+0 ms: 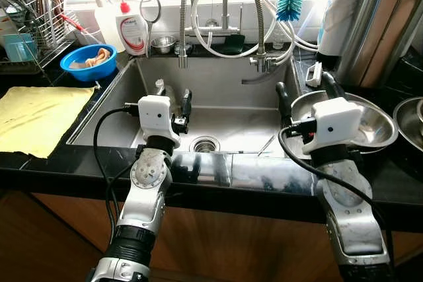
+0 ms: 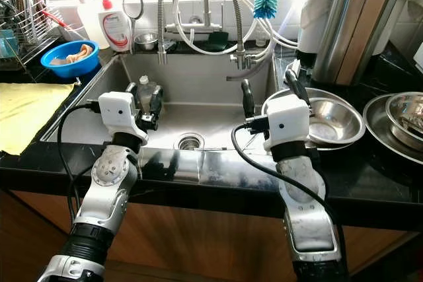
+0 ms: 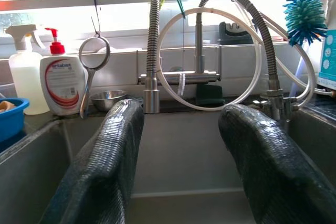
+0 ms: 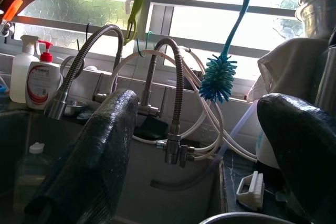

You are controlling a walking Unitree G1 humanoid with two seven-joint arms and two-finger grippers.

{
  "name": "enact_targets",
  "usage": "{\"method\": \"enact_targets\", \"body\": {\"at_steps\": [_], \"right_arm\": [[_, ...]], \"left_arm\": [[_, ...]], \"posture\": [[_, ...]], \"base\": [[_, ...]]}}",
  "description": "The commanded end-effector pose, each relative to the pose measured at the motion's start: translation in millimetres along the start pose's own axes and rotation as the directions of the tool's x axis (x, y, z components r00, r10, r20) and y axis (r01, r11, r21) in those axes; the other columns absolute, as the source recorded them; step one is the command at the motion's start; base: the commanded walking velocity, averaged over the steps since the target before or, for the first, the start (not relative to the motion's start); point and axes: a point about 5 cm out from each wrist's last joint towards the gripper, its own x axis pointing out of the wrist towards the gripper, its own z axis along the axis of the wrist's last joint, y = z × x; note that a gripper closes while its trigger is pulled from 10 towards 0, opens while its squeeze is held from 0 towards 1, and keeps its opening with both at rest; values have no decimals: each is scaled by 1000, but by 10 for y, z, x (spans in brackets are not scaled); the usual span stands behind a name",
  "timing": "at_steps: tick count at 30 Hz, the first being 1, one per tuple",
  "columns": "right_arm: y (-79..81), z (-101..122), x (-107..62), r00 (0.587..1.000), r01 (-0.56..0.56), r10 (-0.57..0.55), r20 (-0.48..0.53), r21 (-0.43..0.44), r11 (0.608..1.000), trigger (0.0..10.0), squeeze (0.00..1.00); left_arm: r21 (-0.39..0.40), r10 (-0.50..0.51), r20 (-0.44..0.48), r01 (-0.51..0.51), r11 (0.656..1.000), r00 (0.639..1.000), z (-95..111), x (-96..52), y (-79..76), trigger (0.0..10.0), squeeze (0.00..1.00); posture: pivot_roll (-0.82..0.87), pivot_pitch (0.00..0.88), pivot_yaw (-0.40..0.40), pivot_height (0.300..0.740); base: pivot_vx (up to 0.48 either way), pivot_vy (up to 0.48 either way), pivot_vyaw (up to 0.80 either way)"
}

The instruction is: Kitchen organization

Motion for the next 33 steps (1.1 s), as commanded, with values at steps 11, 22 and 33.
{"method": "enact_targets", "body": {"at_steps": [11, 22, 33], "right_arm": [[74, 6, 82, 999, -31, 31, -7, -16, 999, 10000, 0], [66, 19, 120, 999, -35, 35, -1, -13, 999, 10000, 0], [111, 29, 138, 999, -49, 49, 2, -6, 999, 10000, 0]], "left_arm": [[13, 3, 16, -4, 1000, 1000, 55, 48, 25, 10000, 0], [-11, 12, 14, -12, 1000, 1000, 64, 76, 22, 10000, 0], [-12, 13, 16, -13, 1000, 1000, 68, 82, 24, 10000, 0]], "posture": [[-214, 0, 82, 740], [-214, 0, 81, 740], [-213, 0, 80, 740]], "base": [[0, 0, 0], [0, 207, 0], [0, 480, 0]]}}
